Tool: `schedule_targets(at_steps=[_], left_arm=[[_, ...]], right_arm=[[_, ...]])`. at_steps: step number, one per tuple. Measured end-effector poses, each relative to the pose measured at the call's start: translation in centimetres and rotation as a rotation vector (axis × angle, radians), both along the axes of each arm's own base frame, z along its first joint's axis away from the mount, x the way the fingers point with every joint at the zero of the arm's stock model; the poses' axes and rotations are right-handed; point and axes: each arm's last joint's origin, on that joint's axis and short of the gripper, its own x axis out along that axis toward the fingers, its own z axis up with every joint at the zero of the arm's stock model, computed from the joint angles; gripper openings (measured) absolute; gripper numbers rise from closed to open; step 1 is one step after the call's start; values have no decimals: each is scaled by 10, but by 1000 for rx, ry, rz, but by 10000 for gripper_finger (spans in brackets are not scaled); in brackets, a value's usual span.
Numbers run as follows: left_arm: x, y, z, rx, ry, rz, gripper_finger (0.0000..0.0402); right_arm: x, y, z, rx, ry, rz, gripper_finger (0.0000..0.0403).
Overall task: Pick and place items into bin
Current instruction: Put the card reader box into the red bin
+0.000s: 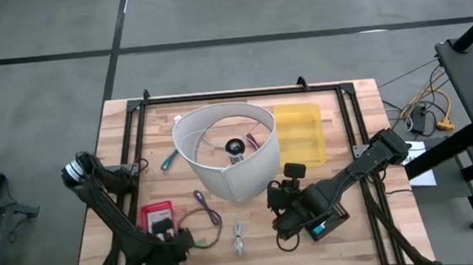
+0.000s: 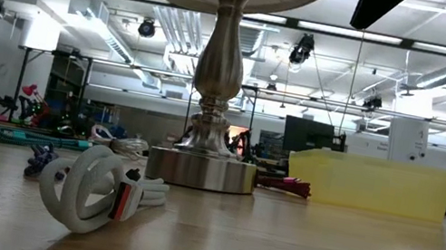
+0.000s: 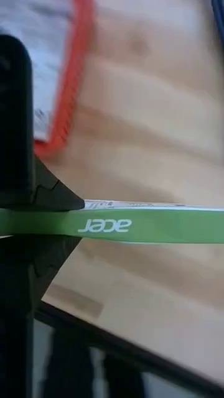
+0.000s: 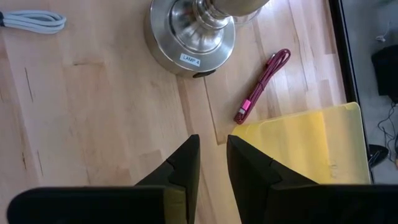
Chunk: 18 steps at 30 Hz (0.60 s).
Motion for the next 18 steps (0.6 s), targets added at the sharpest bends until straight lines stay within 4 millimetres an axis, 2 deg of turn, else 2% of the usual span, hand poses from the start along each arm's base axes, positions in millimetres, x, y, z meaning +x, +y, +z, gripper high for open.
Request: schedule_targets(at_steps=[4, 8, 14, 18], left_arm=[[-13, 19, 28, -8, -86, 207, 20], [-30, 40, 48, -34, -88, 443, 20], [-58, 58, 60, -27, -33, 782, 20], [-61, 56, 62, -66, -11, 819, 20]], right_arm=[[0, 0, 0, 0, 1, 0, 68], [0, 0, 0, 0, 1, 0, 68], [0, 0, 0, -1, 2, 0, 68], [0, 0, 0, -2, 3, 0, 68]])
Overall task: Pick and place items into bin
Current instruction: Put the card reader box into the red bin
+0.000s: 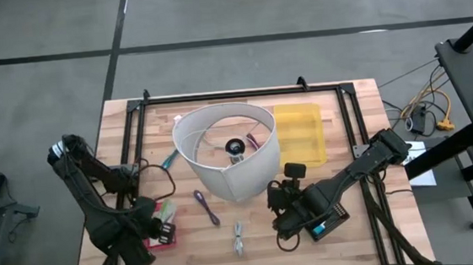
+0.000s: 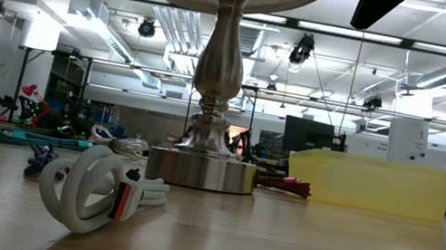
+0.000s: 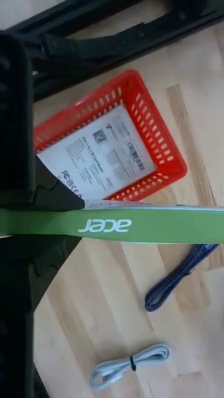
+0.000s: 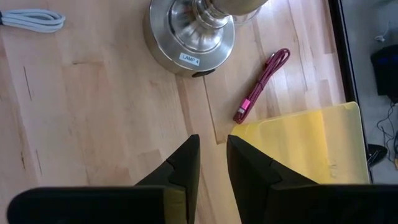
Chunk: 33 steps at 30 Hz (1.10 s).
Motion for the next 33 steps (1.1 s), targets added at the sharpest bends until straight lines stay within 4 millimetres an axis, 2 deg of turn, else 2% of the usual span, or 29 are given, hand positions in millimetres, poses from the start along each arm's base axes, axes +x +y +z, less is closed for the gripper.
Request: schedule_targets(at_steps=[10, 16, 20, 25, 33], left_arm=[[7, -15, -19, 23, 89, -1, 20], [3, -10, -13, 24, 107, -1, 19], [-4, -5, -11, 45, 178, -13, 19], [-15, -7, -11, 119, 189, -120, 19], [-19, -8, -12, 220, 219, -406, 19]], right_arm=[[0, 0, 0, 0, 0, 0, 68], [0, 0, 0, 0, 0, 0, 68], [0, 0, 0, 0, 0, 0, 68], [0, 0, 0, -12, -7, -1, 68], [0, -1, 0, -22, -12, -1, 68]])
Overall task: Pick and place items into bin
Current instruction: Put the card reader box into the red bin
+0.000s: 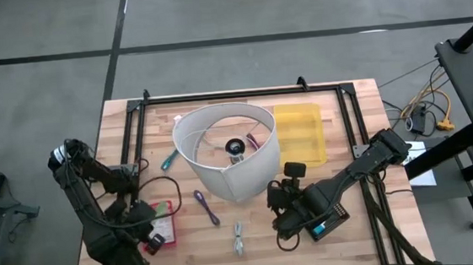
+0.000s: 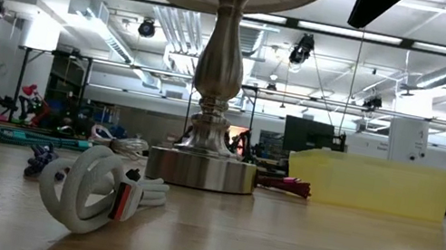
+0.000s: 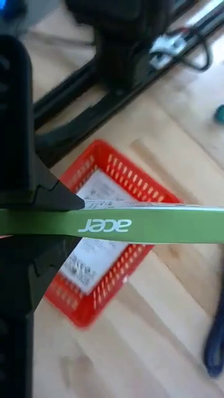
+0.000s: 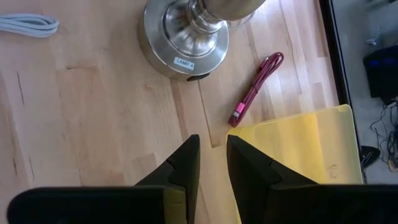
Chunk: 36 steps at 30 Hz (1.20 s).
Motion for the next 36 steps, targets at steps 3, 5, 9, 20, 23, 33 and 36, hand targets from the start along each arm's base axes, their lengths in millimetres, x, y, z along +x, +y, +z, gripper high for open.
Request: schedule_targets(at_steps=[3, 5, 9, 20, 23, 33, 36], left_arm=[[1, -3, 0, 20, 18, -227, 19], [2, -4, 0, 52, 34, -394, 19], [4, -5, 0, 107, 101, -729, 19], [2, -6, 0, 182, 331, -1477, 20], [1, -3, 2, 222, 336, -1582, 19], [-24, 34, 14, 288, 136, -1776, 19], [-31, 44, 13, 321, 95, -1908, 19]], right_arm=[[0, 0, 0, 0, 0, 0, 68], [0, 0, 0, 0, 0, 0, 68], [0, 0, 0, 0, 0, 0, 68], [0, 0, 0, 6, -7, -10, 68], [0, 0, 0, 12, -16, -24, 68], [0, 0, 0, 55, -75, -126, 68], [0, 0, 0, 61, -83, -138, 68]])
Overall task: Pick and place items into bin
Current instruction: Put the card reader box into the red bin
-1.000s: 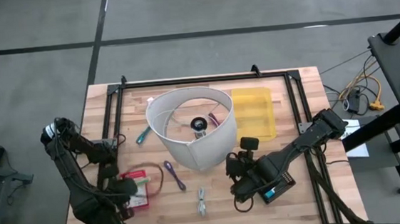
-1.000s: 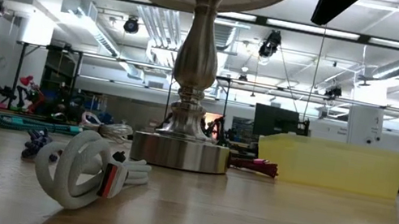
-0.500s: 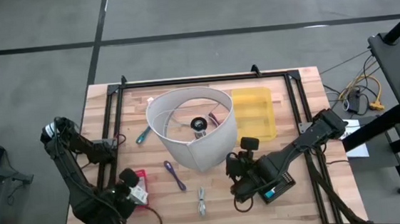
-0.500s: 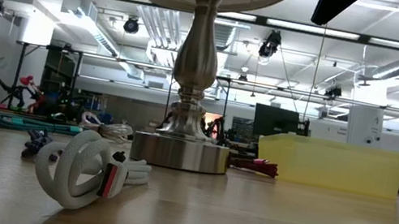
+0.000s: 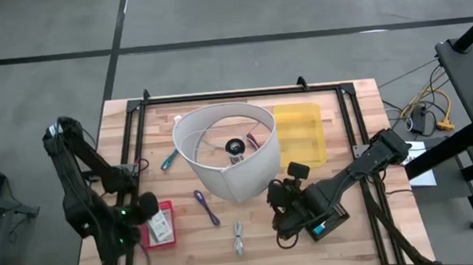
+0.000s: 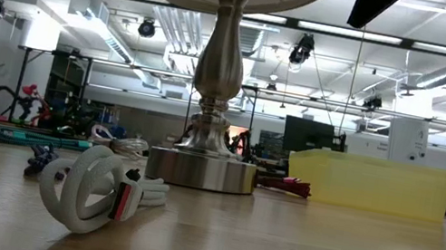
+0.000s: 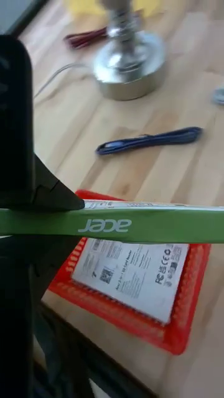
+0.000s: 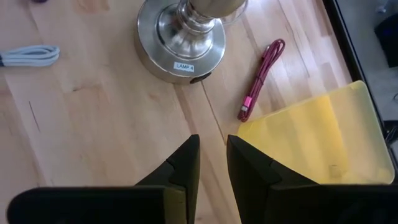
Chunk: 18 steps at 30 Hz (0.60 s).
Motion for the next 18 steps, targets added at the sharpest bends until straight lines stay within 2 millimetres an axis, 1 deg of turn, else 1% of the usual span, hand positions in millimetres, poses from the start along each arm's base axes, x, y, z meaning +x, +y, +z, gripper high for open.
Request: schedule_targets(at_steps=[3, 9, 18], left_arm=[[-6, 11, -9, 13, 15, -74, 19], [-10, 17, -28, 4, 7, -211, 19], [-10, 16, -41, -58, -11, -227, 24]], right_arm=[[0, 0, 0, 7, -10, -17, 68], [0, 0, 0, 26, -36, -63, 68], [0, 0, 0, 32, -45, -74, 68]])
